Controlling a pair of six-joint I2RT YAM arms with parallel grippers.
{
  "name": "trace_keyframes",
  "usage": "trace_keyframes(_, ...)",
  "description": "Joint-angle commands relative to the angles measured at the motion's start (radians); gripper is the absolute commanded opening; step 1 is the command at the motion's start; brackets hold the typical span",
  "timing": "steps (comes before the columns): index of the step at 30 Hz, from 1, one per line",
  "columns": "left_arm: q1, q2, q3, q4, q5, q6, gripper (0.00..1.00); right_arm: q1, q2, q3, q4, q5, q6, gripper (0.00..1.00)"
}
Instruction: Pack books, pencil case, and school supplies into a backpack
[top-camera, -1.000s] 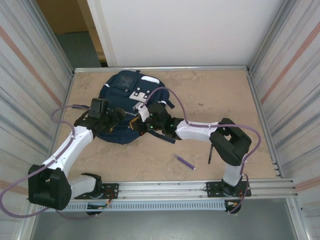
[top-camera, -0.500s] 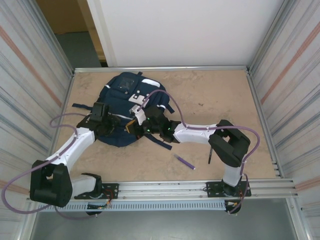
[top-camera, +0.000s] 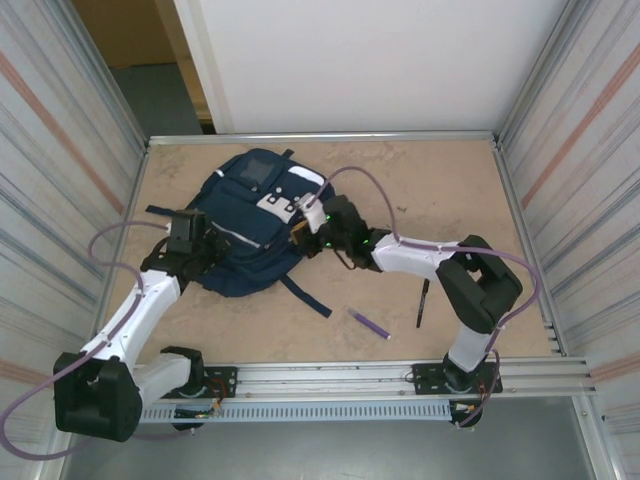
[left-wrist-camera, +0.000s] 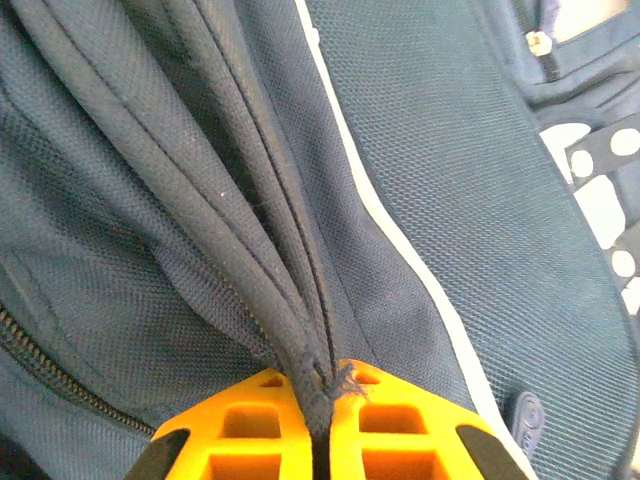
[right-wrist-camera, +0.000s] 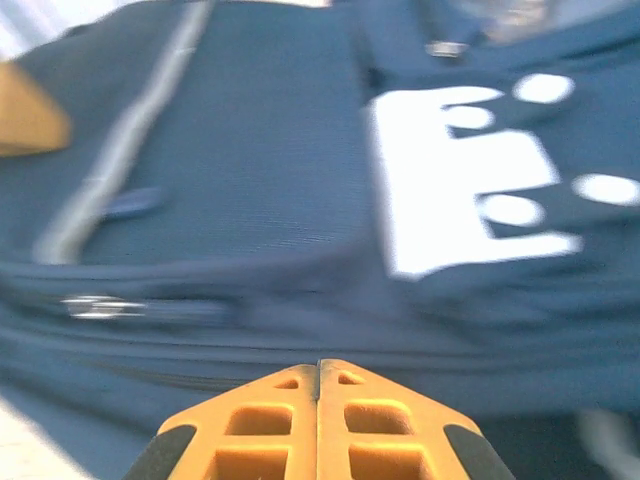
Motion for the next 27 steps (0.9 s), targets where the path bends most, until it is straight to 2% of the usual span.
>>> trace_keyframes(1,0.023,-0.039,-0.015,-0.037,0.047,0.083,0.00,-0.064,-0.009,-0.010,-0.005,0.071,-0.042,0.00)
trace_keyframes(4,0.023,-0.054,-0.002,-0.048,0.077,0.130,0.00,-0.117,0.034,-0.008,0.014,0.090,-0.015,0.00)
trace_keyframes(7,0.024,-0.047,0.008,-0.050,0.149,0.155,0.00,-0.156,0.036,-0.009,0.024,0.036,0.054,0.00)
trace_keyframes(8,0.024,-0.048,0.009,-0.042,0.186,0.157,0.05,-0.158,0.021,-0.018,0.031,0.028,0.065,0.01)
trace_keyframes(9,0.023,-0.049,0.013,-0.039,0.215,0.164,0.28,-0.156,0.007,-0.029,0.040,0.024,0.068,0.07)
trace_keyframes(10,0.023,-0.053,0.021,-0.041,0.240,0.174,0.56,-0.153,-0.012,-0.039,0.046,0.020,0.071,0.13)
trace_keyframes(11,0.023,-0.055,0.032,-0.057,0.245,0.176,0.61,-0.150,-0.030,-0.049,0.047,0.016,0.073,0.17)
trace_keyframes(16,0.024,-0.042,0.116,-0.129,0.211,0.173,0.64,-0.128,-0.148,-0.069,-0.044,-0.020,0.042,0.33)
trace_keyframes(27,0.033,0.189,0.289,-0.221,0.128,0.159,0.64,-0.074,-0.304,-0.121,-0.177,0.053,-0.025,0.38)
